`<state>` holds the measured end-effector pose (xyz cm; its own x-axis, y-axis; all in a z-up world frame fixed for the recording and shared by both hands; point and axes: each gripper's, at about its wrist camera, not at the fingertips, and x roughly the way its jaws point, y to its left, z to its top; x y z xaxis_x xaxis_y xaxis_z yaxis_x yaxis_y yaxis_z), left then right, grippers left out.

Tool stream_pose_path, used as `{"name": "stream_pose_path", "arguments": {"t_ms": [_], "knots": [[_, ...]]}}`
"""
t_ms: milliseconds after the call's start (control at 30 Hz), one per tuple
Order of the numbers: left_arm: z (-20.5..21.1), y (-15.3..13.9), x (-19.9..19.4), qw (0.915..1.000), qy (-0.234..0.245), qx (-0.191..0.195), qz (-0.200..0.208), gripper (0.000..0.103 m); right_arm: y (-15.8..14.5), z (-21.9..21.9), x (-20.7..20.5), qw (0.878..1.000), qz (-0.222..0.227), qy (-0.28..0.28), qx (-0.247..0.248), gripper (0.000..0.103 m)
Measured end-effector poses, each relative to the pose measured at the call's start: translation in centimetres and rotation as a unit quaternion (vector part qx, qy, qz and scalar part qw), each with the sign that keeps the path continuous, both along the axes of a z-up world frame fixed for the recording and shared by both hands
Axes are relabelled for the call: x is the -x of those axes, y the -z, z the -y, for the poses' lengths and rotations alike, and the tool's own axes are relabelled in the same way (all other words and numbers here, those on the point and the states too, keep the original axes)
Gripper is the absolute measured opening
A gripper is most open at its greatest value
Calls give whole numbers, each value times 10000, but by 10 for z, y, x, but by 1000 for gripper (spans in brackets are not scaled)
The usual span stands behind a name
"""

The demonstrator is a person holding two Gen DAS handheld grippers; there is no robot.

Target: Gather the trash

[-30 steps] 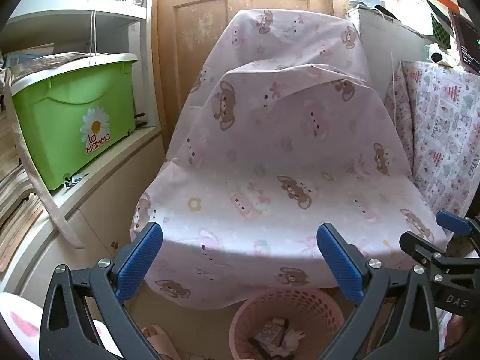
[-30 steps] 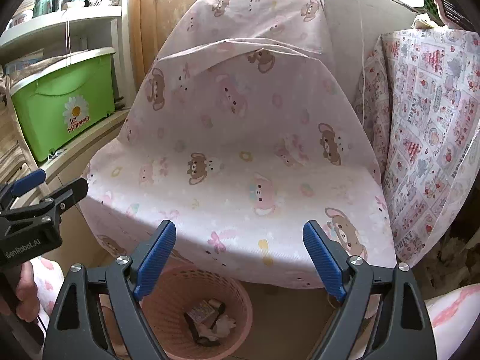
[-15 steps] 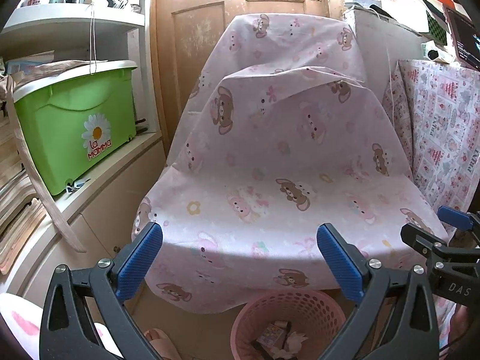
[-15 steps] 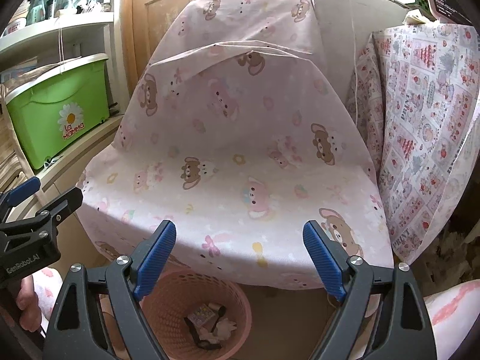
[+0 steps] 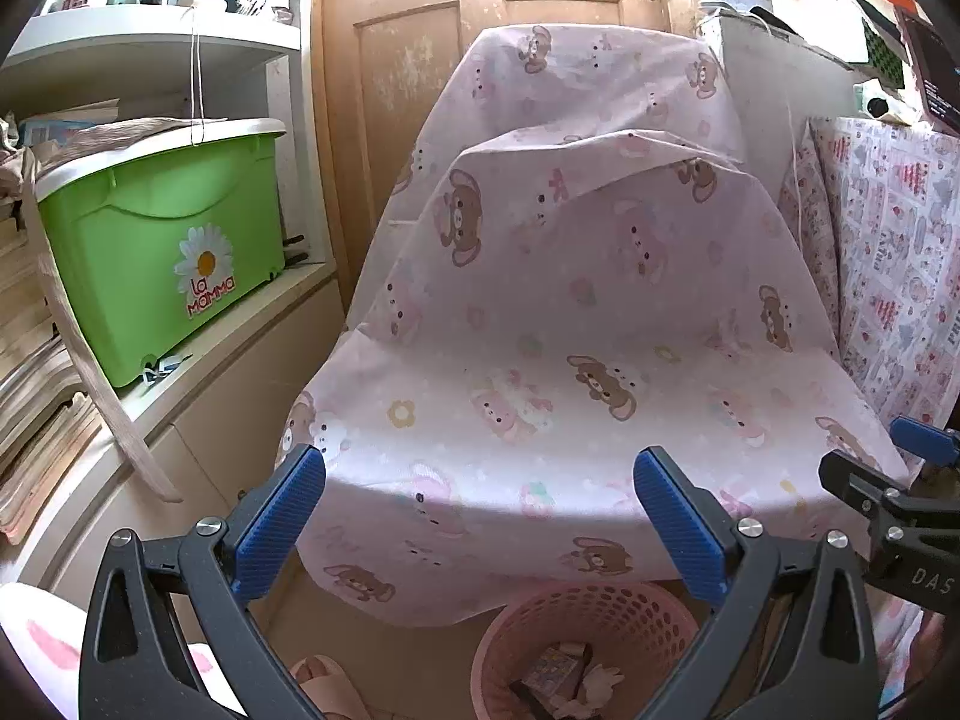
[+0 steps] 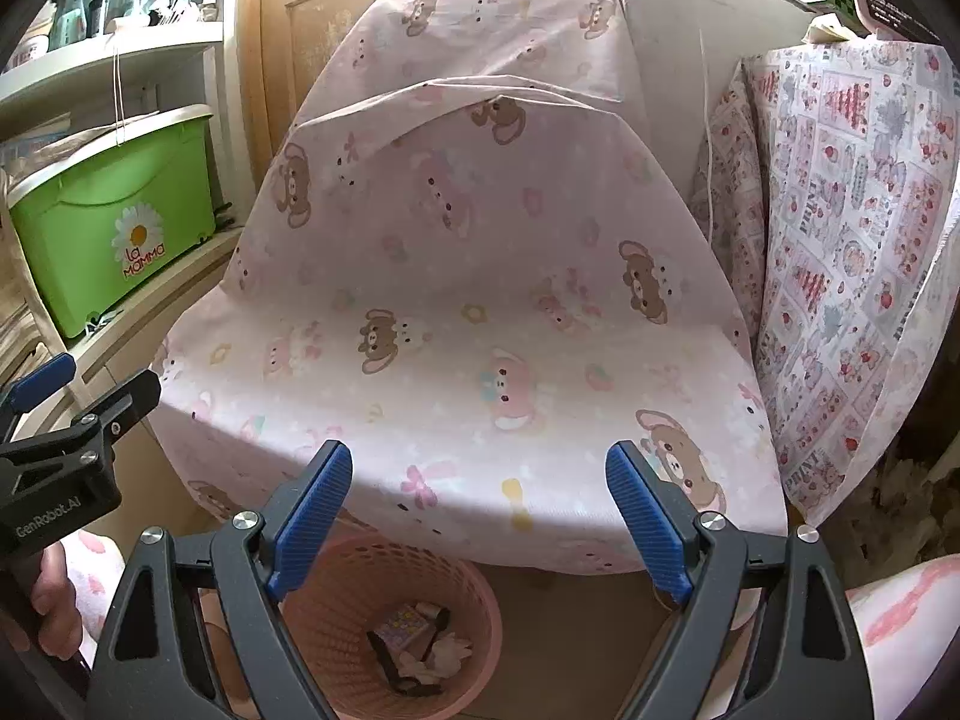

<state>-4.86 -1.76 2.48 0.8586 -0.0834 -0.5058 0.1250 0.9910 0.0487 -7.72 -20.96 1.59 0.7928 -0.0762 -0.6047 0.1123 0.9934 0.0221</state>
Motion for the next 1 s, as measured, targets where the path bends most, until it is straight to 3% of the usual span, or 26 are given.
{"name": "stream_pose_path", "arguments": {"t_ms": [1000], "knots": [[-4,3,-3,10000,-9,-29,-16,102,1,-1,-3,10000,-54,-28,10,88]]}}
